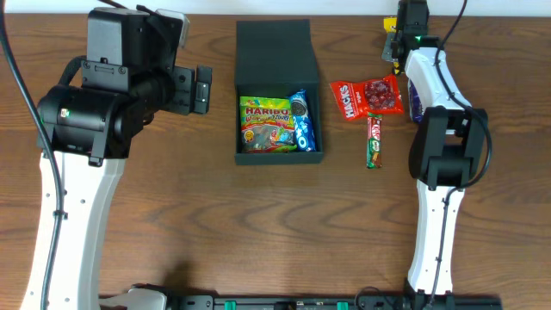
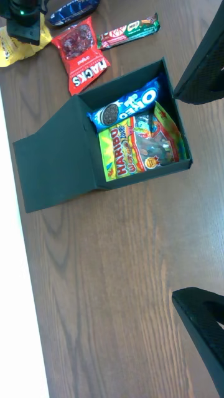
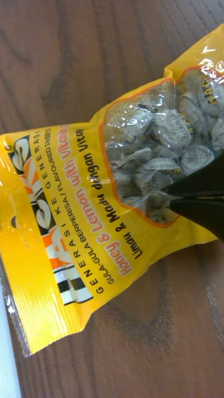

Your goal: Pack container

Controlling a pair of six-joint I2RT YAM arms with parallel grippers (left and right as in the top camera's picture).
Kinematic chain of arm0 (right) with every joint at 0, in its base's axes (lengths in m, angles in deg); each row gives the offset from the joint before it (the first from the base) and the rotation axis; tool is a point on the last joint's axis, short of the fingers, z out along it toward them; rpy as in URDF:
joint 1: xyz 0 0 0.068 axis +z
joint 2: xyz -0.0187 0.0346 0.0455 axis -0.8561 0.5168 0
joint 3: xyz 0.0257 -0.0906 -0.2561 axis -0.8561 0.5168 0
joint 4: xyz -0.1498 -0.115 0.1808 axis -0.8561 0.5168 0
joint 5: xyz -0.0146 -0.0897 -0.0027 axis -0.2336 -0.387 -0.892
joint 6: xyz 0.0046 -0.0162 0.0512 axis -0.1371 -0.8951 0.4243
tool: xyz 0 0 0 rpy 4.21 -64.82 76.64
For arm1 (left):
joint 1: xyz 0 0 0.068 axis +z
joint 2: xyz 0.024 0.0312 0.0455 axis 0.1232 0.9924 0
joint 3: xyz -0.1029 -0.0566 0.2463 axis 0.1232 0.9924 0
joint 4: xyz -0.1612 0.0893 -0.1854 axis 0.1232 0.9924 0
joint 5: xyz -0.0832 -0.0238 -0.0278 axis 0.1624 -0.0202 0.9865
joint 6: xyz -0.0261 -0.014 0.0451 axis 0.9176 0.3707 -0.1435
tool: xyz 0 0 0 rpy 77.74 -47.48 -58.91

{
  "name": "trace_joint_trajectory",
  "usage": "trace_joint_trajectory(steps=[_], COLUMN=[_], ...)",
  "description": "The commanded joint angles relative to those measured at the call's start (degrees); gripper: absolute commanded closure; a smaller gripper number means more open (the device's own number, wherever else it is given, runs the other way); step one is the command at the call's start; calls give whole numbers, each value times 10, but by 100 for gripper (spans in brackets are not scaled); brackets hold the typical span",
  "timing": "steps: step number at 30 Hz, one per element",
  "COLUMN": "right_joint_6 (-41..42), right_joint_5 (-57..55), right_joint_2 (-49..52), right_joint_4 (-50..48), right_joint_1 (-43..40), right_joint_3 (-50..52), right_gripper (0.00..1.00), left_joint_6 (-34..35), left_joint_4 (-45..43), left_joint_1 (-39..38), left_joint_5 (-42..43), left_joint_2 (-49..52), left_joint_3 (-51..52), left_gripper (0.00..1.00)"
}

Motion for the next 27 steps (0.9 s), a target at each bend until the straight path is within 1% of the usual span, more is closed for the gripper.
trace_joint_trajectory(steps=[1, 5, 13, 17, 21, 27], right_joint_6=[-2, -2, -2, -2, 1, 1], right_joint_5=[3, 3, 3, 7, 52, 57], right_joint_2=[13, 13, 13, 11, -20, -59], right_joint_4=[18, 63, 212, 280, 309, 361], right_joint_1=[-7, -6, 0, 9, 21, 42], right_joint_3=[1, -47, -286, -384, -406, -405], right_gripper=[99, 99, 99, 99, 99, 99], left_joint_6=[0, 1, 1, 1, 0, 0], left_joint_4=[0, 0, 0, 0, 0, 0], left_joint_1=[2, 2, 2, 2, 2, 2], left_joint_5=[-4, -4, -4, -4, -5, -16], left_joint_2=[2, 2, 2, 2, 2, 2], left_joint_3=[4, 4, 4, 4, 4, 4], left_gripper=[5, 5, 5, 5, 5, 5])
